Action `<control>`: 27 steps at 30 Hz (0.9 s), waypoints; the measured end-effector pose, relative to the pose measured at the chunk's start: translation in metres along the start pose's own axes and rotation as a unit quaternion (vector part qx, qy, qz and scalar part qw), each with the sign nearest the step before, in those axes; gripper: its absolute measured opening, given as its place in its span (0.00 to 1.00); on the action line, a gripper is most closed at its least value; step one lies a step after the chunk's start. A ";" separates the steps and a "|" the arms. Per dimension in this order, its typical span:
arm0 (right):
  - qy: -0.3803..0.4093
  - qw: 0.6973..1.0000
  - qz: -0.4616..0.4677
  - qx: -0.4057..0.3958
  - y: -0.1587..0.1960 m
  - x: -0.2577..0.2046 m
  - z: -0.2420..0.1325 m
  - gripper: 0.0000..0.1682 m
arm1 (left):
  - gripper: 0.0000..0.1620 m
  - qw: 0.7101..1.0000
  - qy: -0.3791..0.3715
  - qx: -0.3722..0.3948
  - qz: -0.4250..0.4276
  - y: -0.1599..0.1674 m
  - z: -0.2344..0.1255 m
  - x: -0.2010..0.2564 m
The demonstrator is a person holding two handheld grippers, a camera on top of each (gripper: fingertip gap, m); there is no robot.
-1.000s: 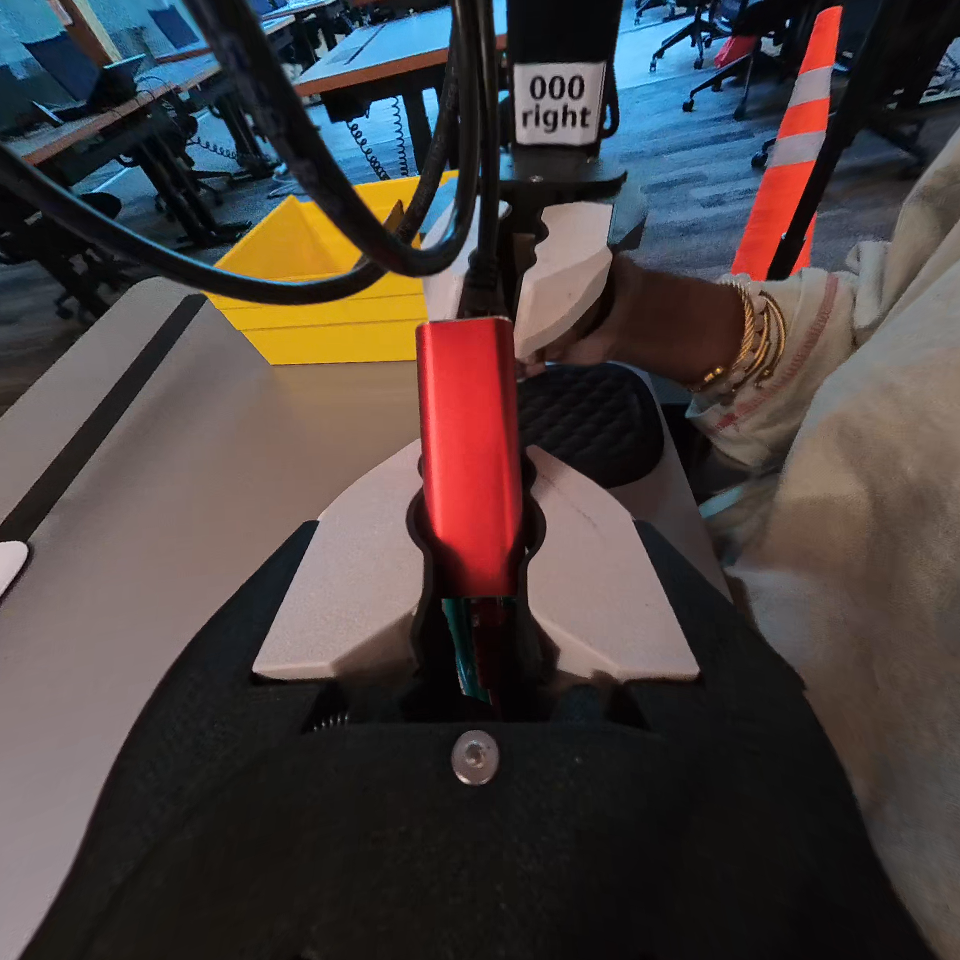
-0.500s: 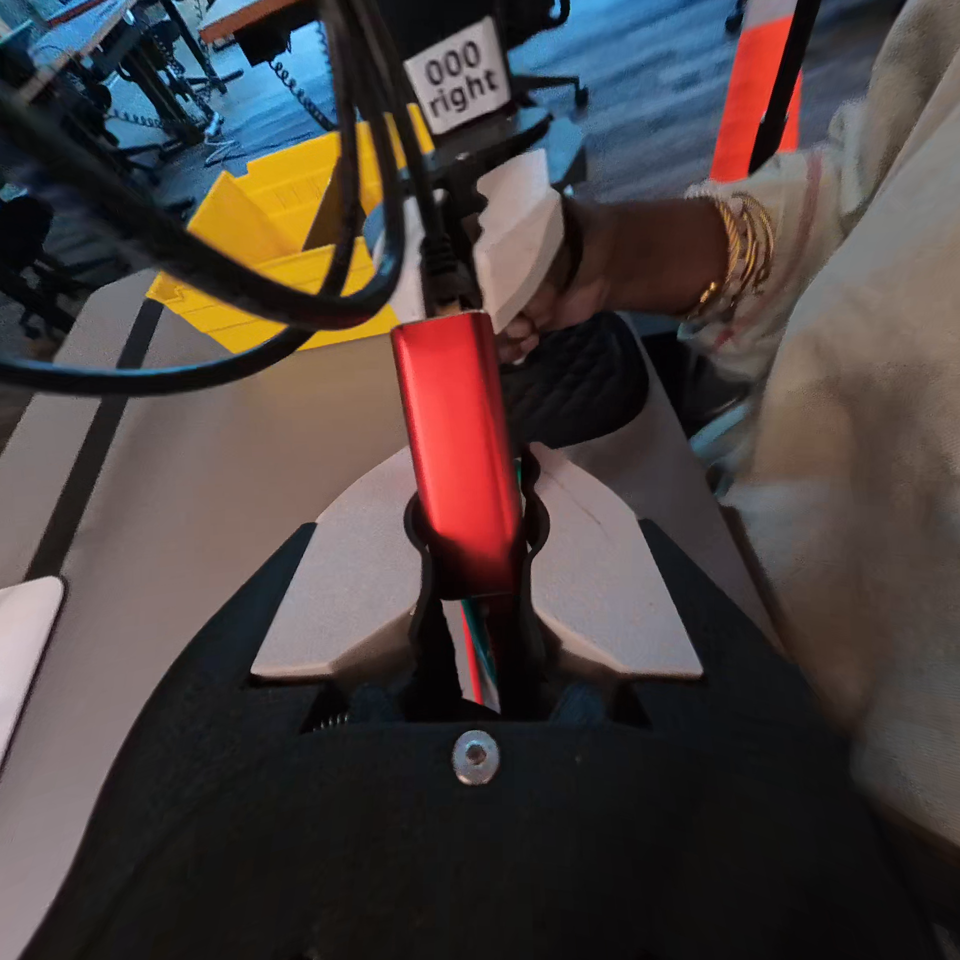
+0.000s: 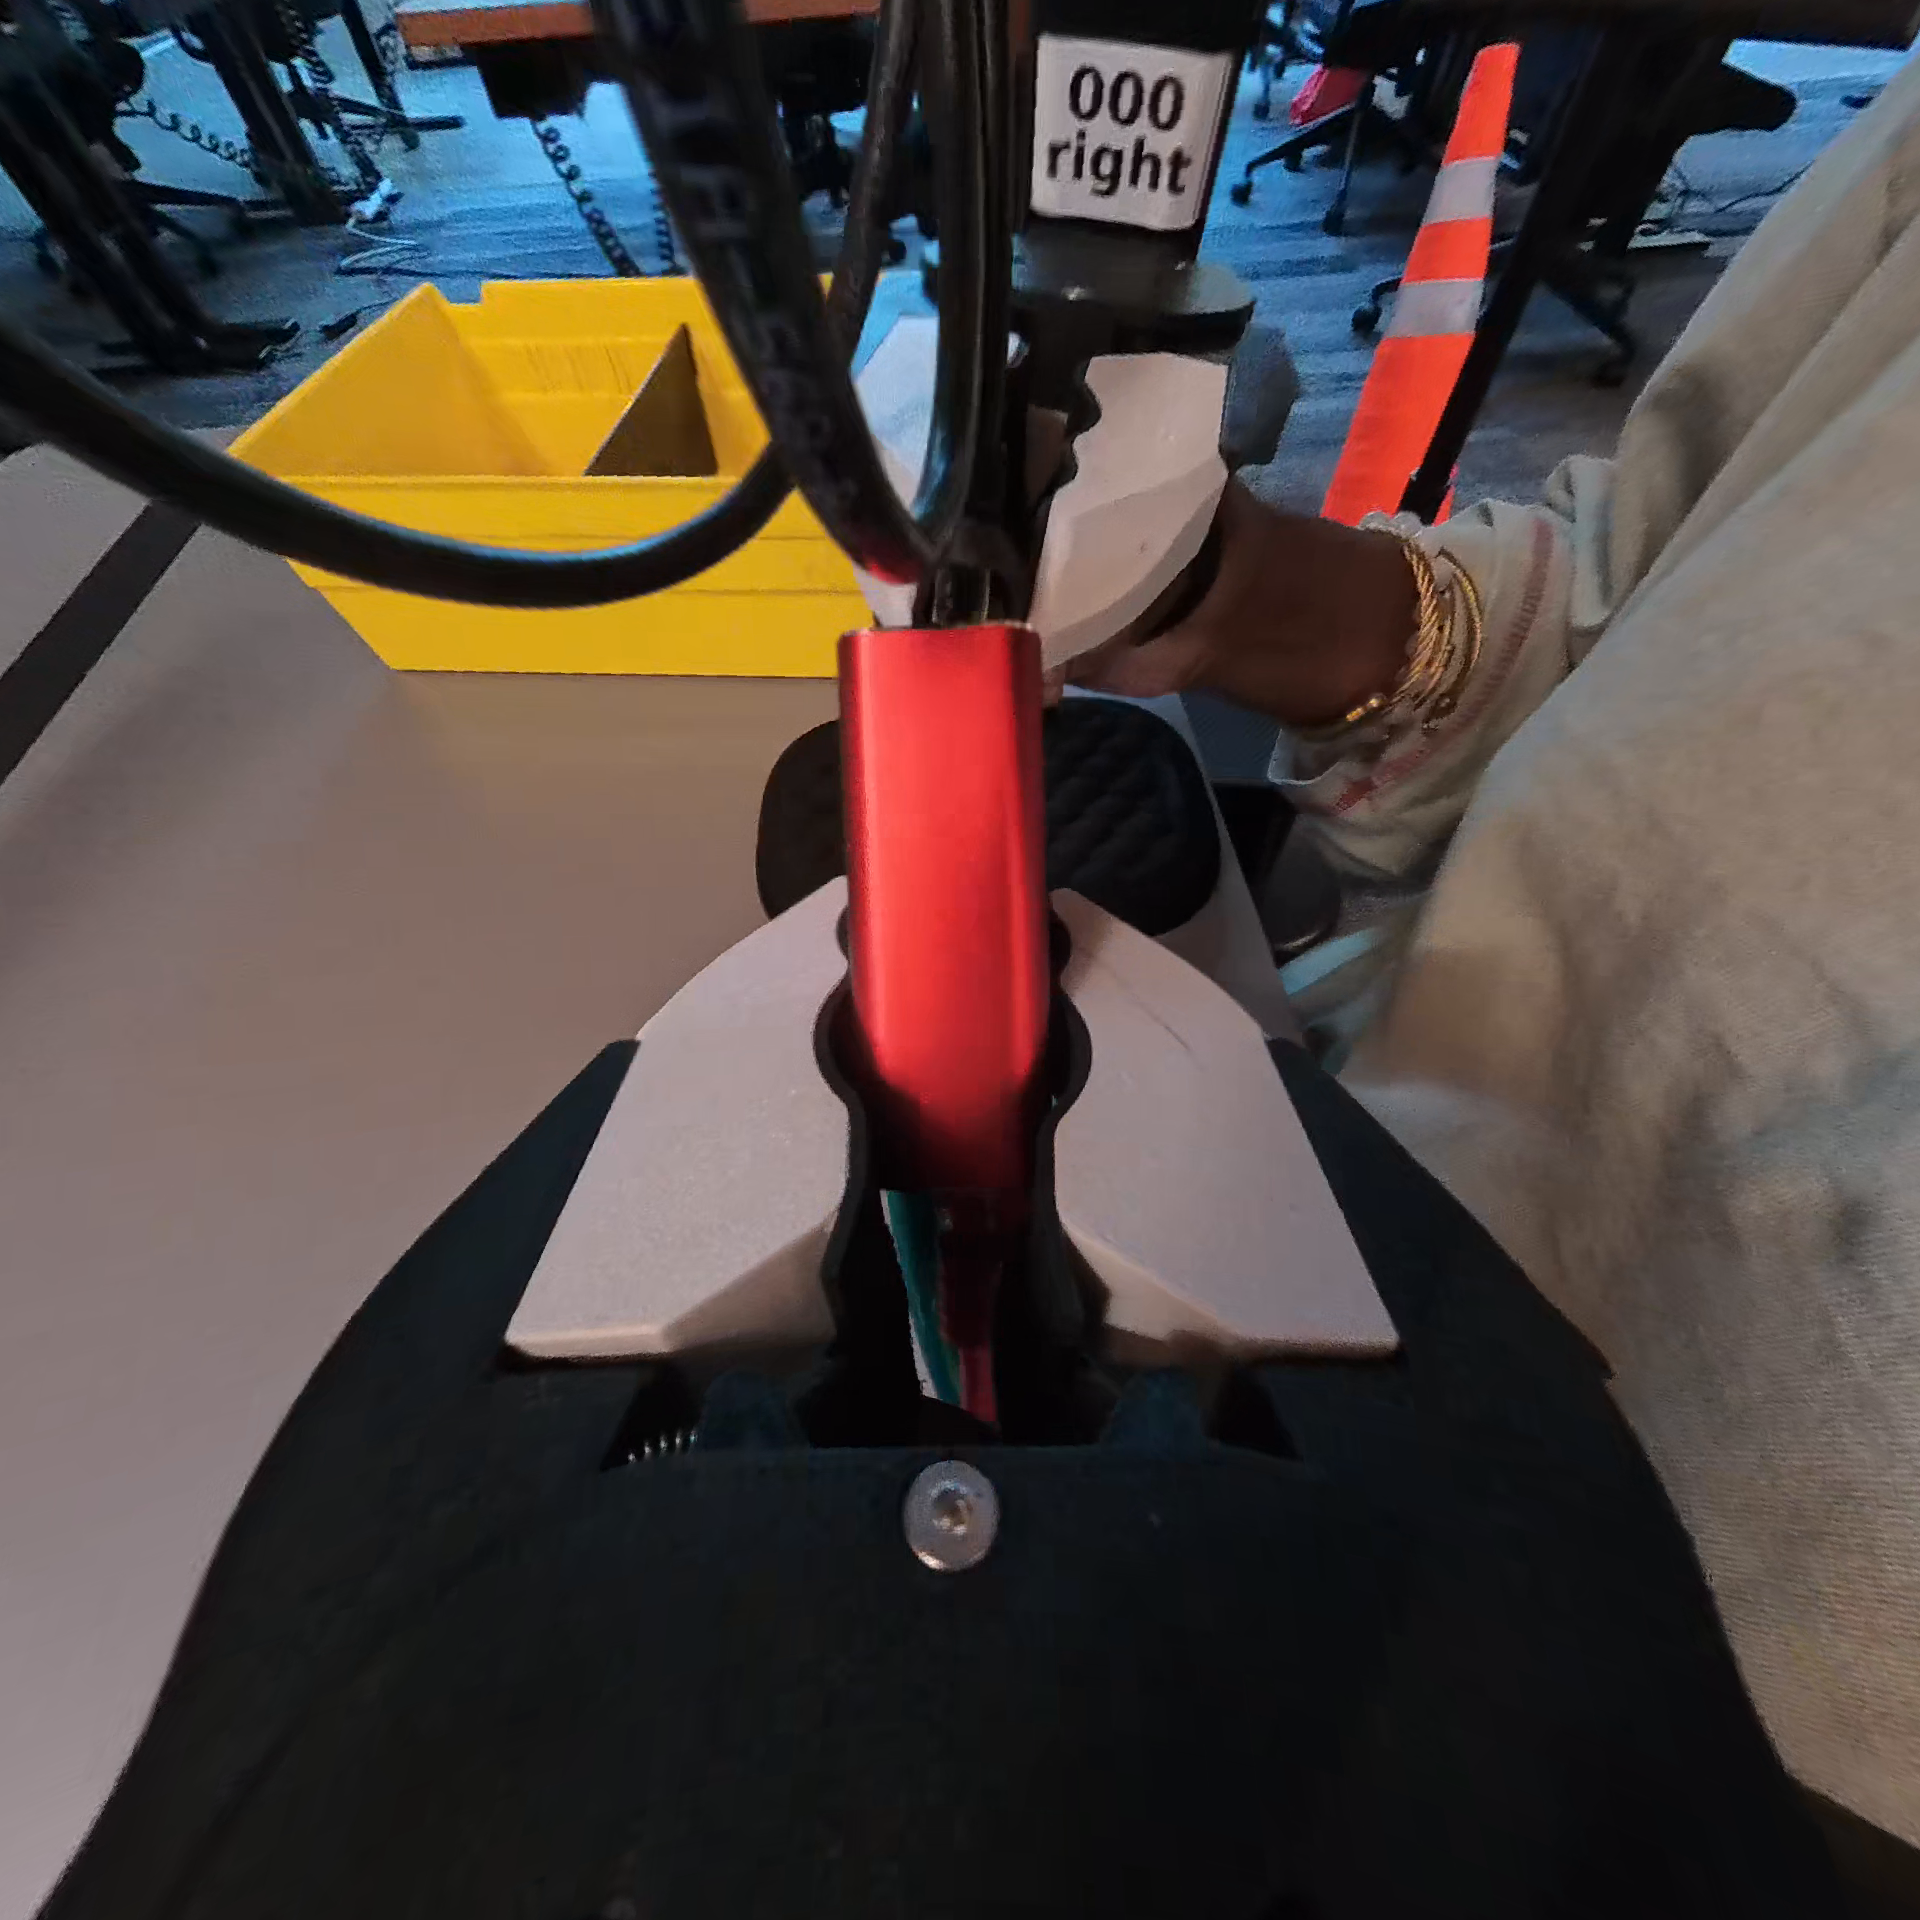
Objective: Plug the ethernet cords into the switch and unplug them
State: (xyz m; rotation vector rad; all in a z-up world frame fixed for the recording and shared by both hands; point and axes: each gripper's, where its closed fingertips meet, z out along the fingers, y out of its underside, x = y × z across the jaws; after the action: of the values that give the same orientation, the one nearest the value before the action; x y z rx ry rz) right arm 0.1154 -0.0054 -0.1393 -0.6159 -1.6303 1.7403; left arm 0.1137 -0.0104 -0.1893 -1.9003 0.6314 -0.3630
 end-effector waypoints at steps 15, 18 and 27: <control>0.013 1.000 -0.005 0.013 -0.005 0.003 -0.008 0.07 | 0.18 1.000 0.006 -0.019 -0.013 -0.007 0.003 0.000; 0.013 1.000 0.001 0.014 -0.004 0.004 -0.007 0.08 | 0.18 0.999 -0.012 -0.046 0.008 -0.001 0.001 -0.004; 0.065 0.993 0.050 0.088 -0.043 0.039 -0.055 0.08 | 0.18 0.992 -0.109 0.058 -0.015 -0.007 -0.033 -0.041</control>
State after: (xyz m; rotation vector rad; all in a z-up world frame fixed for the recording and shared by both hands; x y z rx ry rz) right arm 0.1354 0.0604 -0.0986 -0.7201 -1.3623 1.8505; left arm 0.0649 -0.0092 -0.1686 -1.8091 0.4267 -0.2027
